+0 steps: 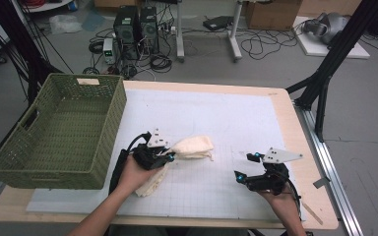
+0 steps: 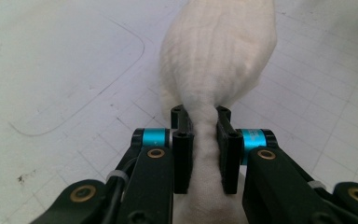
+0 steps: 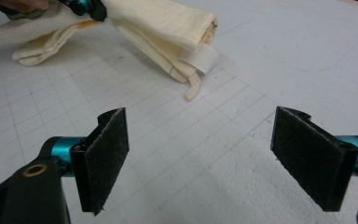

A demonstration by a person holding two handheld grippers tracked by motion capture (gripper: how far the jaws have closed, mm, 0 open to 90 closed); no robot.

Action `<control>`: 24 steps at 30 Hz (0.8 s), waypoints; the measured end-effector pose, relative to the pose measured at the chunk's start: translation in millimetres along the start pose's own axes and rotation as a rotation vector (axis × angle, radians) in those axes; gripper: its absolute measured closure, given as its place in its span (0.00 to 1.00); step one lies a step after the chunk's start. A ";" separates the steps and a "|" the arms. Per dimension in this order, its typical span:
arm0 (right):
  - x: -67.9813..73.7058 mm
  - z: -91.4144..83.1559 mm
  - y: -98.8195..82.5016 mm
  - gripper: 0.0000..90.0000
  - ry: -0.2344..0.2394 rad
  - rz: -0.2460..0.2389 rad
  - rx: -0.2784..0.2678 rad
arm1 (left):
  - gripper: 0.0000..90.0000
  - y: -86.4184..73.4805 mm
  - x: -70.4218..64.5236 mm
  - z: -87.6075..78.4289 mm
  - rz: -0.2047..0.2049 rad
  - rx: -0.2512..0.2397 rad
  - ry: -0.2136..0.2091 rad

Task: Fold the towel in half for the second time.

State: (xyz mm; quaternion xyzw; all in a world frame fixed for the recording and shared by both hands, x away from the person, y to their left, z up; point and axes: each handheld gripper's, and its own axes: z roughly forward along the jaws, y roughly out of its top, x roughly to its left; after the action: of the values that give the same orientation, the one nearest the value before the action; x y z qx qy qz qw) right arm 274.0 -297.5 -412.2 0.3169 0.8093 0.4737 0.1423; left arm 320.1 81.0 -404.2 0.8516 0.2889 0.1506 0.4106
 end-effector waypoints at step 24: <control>-1.0 3.9 1.2 0.19 0.010 0.006 -0.003 | 0.89 0.1 4.1 -5.4 -0.018 -0.027 -0.024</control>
State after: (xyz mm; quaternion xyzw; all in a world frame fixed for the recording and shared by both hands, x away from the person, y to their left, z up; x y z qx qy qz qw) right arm 277.3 -295.1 -413.2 0.3168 0.8083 0.4770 0.1374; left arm 320.7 86.8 -400.7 0.8452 0.2897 0.1405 0.4267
